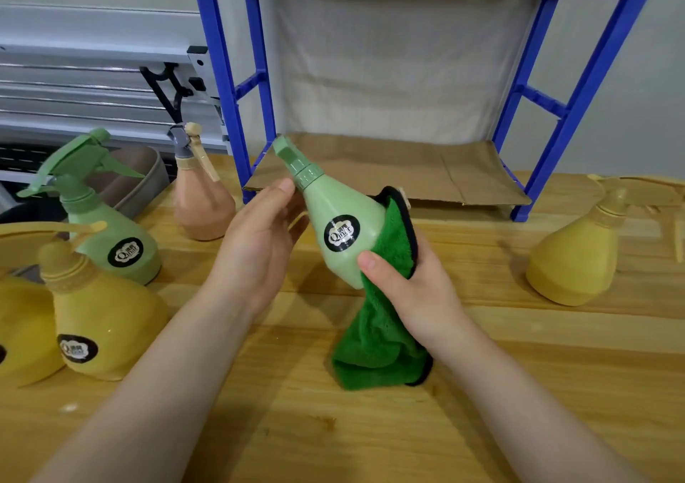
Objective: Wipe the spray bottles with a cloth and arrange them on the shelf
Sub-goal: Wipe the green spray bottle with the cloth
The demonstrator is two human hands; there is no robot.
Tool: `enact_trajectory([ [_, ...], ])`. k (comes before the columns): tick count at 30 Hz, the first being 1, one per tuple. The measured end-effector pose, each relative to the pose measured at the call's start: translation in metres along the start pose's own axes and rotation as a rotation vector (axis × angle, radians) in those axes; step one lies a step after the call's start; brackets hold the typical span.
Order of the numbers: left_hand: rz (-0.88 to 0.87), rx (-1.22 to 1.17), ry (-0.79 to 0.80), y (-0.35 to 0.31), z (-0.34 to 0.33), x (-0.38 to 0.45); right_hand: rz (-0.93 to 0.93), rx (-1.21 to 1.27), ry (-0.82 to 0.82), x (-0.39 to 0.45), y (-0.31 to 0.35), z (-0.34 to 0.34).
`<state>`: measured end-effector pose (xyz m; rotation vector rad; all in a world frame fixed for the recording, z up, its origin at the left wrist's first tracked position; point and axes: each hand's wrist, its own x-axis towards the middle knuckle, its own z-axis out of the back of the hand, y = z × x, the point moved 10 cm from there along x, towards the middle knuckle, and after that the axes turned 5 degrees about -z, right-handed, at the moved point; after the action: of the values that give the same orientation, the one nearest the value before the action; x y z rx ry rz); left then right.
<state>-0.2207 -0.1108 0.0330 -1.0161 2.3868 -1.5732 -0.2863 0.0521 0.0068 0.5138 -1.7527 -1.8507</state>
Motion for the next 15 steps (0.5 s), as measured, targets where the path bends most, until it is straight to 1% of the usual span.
enact_trajectory([
  [2, 0.004, 0.069, 0.015, 0.004, -0.006, -0.003, 0.067, -0.231, -0.11, -0.003, 0.01, 0.009],
  [3, 0.003, 0.089, 0.019, 0.007, -0.01, -0.006, 0.102, -0.327, -0.139, -0.005, 0.014, 0.01],
  [5, -0.002, 0.07, -0.021, 0.01, -0.012, -0.009, 0.163, -0.452, -0.156, -0.007, 0.019, 0.008],
  [7, -0.017, -0.012, -0.058, 0.01, -0.012, -0.011, 0.203, -0.507, -0.135, -0.01, 0.022, 0.0],
  [10, -0.075, -0.099, -0.054, 0.001, -0.016, -0.014, 0.226, -0.562, -0.091, -0.013, 0.022, -0.013],
  [13, -0.133, -0.128, 0.026, -0.011, -0.026, -0.017, 0.213, -0.626, -0.067, -0.014, 0.023, -0.015],
  [15, -0.155, -0.123, 0.094, -0.017, -0.031, -0.017, 0.238, -0.647, -0.077, -0.014, 0.028, -0.012],
])
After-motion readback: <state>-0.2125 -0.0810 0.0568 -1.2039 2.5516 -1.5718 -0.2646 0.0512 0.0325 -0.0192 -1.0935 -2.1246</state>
